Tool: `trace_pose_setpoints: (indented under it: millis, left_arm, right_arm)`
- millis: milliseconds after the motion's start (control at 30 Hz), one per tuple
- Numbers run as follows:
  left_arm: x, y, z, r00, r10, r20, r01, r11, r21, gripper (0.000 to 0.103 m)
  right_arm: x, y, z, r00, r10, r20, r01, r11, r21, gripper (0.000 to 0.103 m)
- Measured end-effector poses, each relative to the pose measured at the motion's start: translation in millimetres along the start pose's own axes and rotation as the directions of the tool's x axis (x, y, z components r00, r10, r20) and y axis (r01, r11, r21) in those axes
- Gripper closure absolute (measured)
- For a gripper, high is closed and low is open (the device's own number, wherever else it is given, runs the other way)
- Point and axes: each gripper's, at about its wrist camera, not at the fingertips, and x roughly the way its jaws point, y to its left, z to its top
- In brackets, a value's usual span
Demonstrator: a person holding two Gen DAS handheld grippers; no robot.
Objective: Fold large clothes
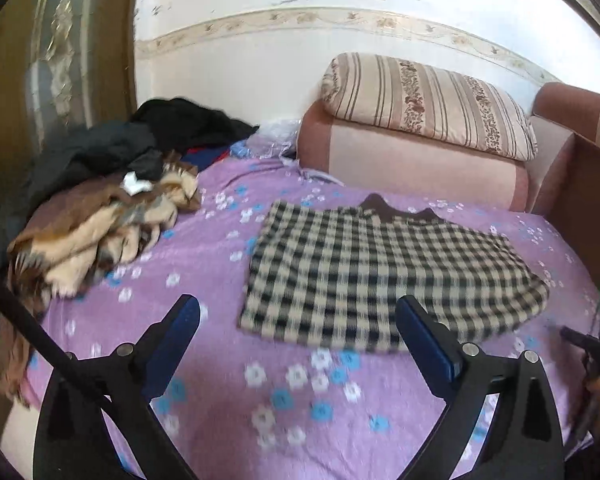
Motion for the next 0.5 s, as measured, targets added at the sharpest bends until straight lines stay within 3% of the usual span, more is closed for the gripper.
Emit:
trace_pose_setpoints:
  millis: [33, 67, 233, 333, 500]
  left_arm:
    - [-1.6, 0.4, -3.4, 1.000, 0.005, -0.011, -0.005, 1.000, -0.007, 0.005]
    - [-3.4, 0.4, -6.5, 1.000, 0.012, -0.017, -0.012, 1.000, -0.009, 0.005]
    - [-6.1, 1.9, -13.2, 0.997, 0.038, -0.060, -0.038, 0.999, 0.003, 0.005]
    - [-12.7, 9.5, -13.7, 0.998, 0.043, -0.038, -0.043, 0.999, 0.001, 0.005]
    - [-26.2, 18.0, -19.8, 1.000, 0.029, -0.006, -0.029, 0.995, -0.100, 0.005]
  right_arm:
    - [5.2, -3.3, 5.1, 1.000, -0.017, -0.014, 0.017, 1.000, 0.008, 0.004]
    - [10.2, -5.2, 9.6, 0.999, -0.042, -0.027, 0.043, 0.999, 0.025, 0.000]
    - [14.5, -4.4, 11.8, 0.999, -0.049, -0.005, 0.049, 0.998, 0.049, 0.000]
    - [15.2, -2.9, 12.4, 0.999, -0.051, -0.004, 0.051, 0.998, 0.048, 0.000]
    - [13.2, -2.0, 11.6, 0.999, -0.051, -0.003, 0.051, 0.998, 0.048, 0.000]
